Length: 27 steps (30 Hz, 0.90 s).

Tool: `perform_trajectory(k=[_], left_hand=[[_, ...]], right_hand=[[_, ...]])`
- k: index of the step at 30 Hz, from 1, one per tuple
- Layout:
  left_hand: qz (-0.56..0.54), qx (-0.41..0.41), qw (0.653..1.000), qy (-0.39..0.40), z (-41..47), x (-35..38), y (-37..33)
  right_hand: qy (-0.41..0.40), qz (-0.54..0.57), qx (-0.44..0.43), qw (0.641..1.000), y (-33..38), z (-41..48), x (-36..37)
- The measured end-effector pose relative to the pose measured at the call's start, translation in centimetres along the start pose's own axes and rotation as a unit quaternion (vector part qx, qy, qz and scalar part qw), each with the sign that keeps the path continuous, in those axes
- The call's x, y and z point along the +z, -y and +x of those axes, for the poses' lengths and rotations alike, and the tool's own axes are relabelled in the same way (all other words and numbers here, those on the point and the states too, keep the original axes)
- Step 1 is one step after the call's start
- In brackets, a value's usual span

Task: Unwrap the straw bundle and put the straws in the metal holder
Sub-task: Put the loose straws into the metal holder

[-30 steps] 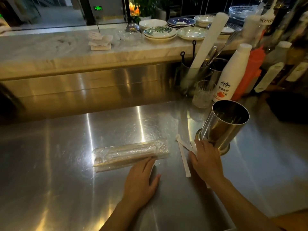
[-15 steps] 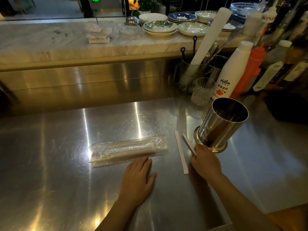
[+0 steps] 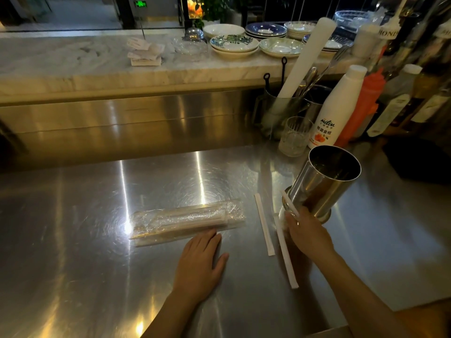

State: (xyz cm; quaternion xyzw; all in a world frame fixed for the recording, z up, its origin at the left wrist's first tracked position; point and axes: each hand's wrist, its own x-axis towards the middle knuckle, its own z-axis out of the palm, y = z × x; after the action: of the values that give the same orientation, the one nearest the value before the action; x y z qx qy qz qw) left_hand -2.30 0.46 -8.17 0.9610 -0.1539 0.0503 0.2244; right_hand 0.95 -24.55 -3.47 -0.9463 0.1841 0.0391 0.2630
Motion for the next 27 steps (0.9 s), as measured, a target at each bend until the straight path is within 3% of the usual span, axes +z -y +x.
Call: perform_trajectory(k=[10,13,20,27], left_hand=[[-0.015,-0.006,1.0,0.007,0.1,0.1,0.1],[-0.013,-0.006,1.0,0.009,0.1,0.1,0.1],[-0.017,-0.008,1.0,0.017,0.1,-0.1,0.0],[-0.019,-0.01,1.0,0.02,0.1,-0.1,0.0]], right_hand=[[0.043,0.108,0.034,0.993,-1.9,-1.5,0.8],[0.104,0.038,0.002,0.994,-1.3,-1.3,1.0],[0.164,-0.067,0.014,0.984,1.3,-0.9,0.7],[0.167,-0.095,0.012,0.981,1.9,-0.7,0.7]])
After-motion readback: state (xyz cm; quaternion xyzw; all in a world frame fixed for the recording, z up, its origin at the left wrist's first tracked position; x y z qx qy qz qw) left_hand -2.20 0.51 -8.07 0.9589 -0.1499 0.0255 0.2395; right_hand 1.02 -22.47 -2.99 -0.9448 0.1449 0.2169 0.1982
